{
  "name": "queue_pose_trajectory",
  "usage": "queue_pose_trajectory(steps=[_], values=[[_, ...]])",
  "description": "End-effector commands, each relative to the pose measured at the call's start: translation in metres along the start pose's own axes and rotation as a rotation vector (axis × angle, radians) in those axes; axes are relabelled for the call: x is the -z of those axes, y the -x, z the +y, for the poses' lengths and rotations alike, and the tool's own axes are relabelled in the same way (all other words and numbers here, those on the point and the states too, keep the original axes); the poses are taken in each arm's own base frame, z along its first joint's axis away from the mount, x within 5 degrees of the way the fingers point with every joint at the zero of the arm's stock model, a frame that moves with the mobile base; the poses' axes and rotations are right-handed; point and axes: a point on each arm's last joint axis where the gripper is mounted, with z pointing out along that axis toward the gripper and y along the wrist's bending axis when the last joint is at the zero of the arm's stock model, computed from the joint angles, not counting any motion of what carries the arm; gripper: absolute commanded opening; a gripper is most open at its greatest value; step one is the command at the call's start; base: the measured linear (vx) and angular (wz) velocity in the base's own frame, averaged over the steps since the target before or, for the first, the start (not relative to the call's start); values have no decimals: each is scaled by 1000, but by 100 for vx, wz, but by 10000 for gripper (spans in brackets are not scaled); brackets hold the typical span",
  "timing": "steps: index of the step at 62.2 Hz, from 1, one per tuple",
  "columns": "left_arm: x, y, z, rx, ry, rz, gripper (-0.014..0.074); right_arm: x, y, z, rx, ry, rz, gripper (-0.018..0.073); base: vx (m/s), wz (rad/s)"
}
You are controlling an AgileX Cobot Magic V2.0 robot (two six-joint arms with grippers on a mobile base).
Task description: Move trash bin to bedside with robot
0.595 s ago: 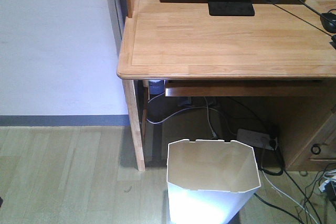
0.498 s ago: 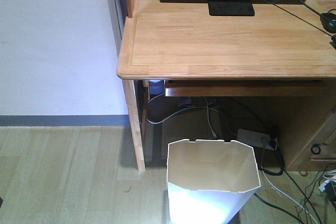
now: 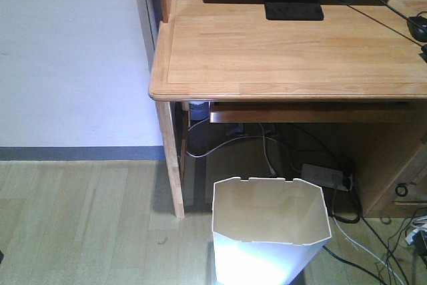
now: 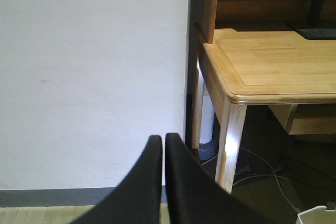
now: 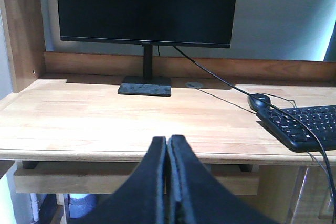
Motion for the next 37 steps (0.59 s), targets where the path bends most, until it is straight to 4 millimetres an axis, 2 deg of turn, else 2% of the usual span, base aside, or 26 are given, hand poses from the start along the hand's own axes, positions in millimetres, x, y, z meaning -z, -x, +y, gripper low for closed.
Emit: queue_pose_trajectory(steps=[1,20,37], values=[[-1,1,0,6,-8,-64,-6,1,5,0,21,-2,-76,-9,0,0],[-1,1,0,6,-8,-64,-6,1,6,0,22,-2,-91,-9,0,0],[-1,1,0,6,-8,-64,-6,5,27,0,4,0,-307,-9,0,0]])
